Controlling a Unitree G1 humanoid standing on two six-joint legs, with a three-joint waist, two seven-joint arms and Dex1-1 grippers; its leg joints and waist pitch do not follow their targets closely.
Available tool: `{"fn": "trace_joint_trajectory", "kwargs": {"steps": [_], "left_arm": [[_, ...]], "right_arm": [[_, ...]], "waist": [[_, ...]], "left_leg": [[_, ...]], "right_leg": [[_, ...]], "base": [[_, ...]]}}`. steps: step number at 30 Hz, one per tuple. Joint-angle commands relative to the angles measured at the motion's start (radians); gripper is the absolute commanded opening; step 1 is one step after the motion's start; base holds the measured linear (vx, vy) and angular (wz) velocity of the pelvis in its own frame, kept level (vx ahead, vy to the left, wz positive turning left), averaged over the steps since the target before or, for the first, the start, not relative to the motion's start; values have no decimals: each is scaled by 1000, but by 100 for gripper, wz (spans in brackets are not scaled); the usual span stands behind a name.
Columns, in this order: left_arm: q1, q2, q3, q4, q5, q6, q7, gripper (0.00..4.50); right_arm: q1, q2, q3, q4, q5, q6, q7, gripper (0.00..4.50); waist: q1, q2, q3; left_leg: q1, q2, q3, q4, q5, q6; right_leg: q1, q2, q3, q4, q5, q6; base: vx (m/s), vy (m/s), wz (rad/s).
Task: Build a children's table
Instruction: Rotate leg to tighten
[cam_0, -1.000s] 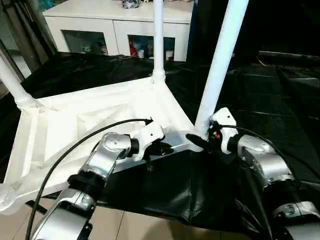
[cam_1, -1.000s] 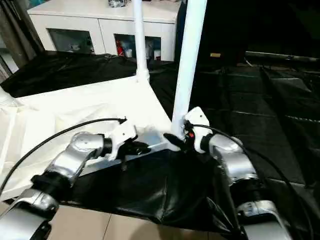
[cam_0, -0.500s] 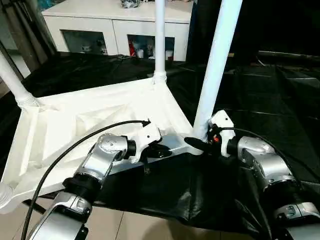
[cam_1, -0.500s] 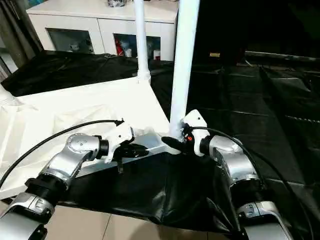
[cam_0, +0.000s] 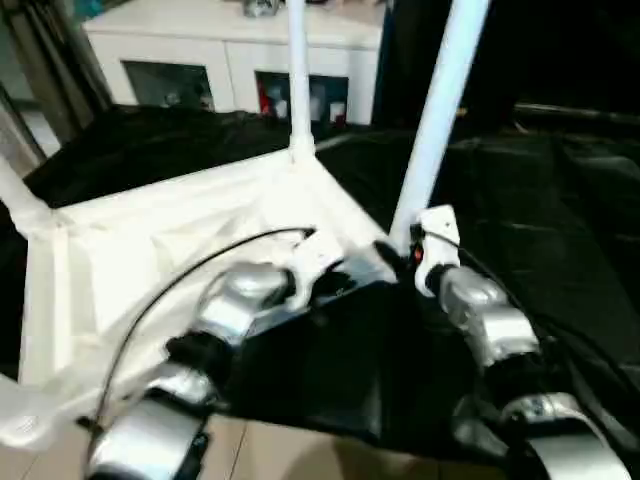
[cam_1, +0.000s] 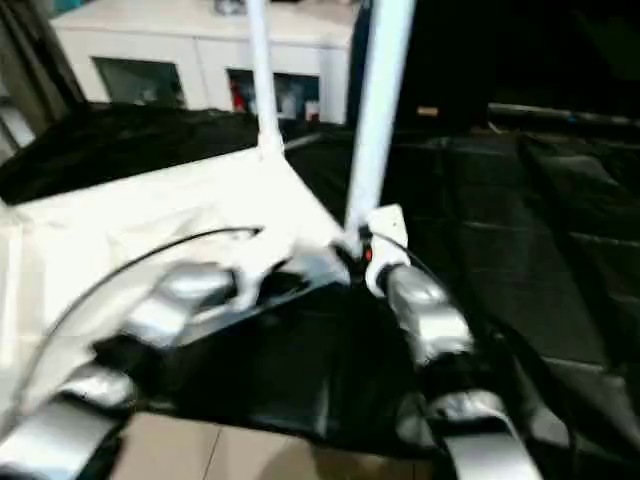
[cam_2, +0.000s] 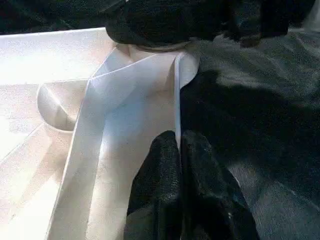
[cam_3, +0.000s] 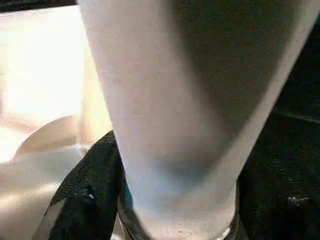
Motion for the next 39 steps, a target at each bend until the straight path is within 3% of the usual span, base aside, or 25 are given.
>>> {"fn": "trace_joint_trajectory", "kwargs": {"steps": [1, 6, 7, 10, 12, 14, 17, 21, 26, 34, 35, 39], "left_arm": [[-17, -11, 43, 26, -6, 1, 104, 0], [-16, -24, 29, 24, -8, -22, 76, 0], [-11, -23, 24, 21, -9, -31, 61, 0], [-3, -13, 21, 19, -16, -56, 27, 0], [13, 8, 21, 0, -28, -73, -21, 0], [32, 30, 14, -26, -40, -99, -83, 0], [60, 58, 15, -66, -60, -104, -147, 0], [96, 113, 13, -126, -90, -115, -254, 0], [114, 155, 14, -161, -105, -115, -319, 0], [146, 194, 24, -223, -122, -94, -367, 0], [148, 196, 24, -226, -122, -93, -370, 0], [156, 203, 21, -241, -129, -85, -370, 0]], "right_arm": [[31, 24, -5, 48, -5, 20, -30, 267], [30, 39, 10, 29, -11, -2, -14, 267], [29, 36, 6, 25, -8, -12, -5, 301], [30, 15, 7, 13, 0, -24, 36, 301], [40, -23, 26, -19, 4, -25, 118, 342], [48, -61, 38, -49, 16, -23, 203, 347], [53, -115, 55, -83, 24, -11, 312, 347], [64, -208, 99, -150, 51, 4, 537, 347], [84, -271, 142, -197, 57, 9, 681, 347], [104, -319, 197, -211, 37, 24, 798, 347], [107, -321, 202, -212, 34, 23, 802, 321], [102, -305, 191, -196, 39, 25, 790, 295]], "waist": [[-1, -12, -65], [-1, -11, -64], [-1, -9, -64], [-2, -13, -64], [-1, -13, -64], [-3, -15, -65], [-6, -18, -65], [-5, -20, -60], [-1, -19, -61], [0, -23, -63], [0, -23, -63], [0, -23, -62]], "left_leg": [[0, 25, -1, -64, -114, 63], [-3, 25, -2, -65, -137, 69], [-3, 26, -3, -66, -135, 70], [-5, 25, -3, -65, -138, 76], [-5, 25, -3, -64, -132, 85], [-10, 26, -3, -63, -125, 98], [-14, 26, -4, -61, -118, 108], [-11, 28, -1, -61, -135, 117], [-12, 33, -4, -63, -129, 108], [-12, 34, -2, -58, -95, 122], [-14, 34, -1, -58, -96, 121], [-13, 33, -2, -60, -105, 109]], "right_leg": [[58, -54, 50, -66, -171, -215], [62, -56, 49, -69, -189, -207], [61, -55, 49, -69, -186, -207], [64, -56, 49, -69, -184, -208], [65, -55, 48, -68, -178, -207], [67, -55, 48, -66, -166, -208], [71, -57, 46, -66, -167, -218], [65, -57, 47, -73, -242, -205], [64, -56, 47, -70, -250, -197], [62, -56, 46, -60, -182, -228], [62, -57, 47, -60, -189, -224], [61, -57, 47, -63, -223, -212]], "base": [[0, 0, 0], [0, 0, 0], [0, 0, 0], [0, 0, 0], [0, 0, 0], [0, 0, 0], [0, 0, 0], [0, 0, 0], [0, 0, 0], [0, 0, 0], [0, 0, 0], [0, 0, 0]]}}
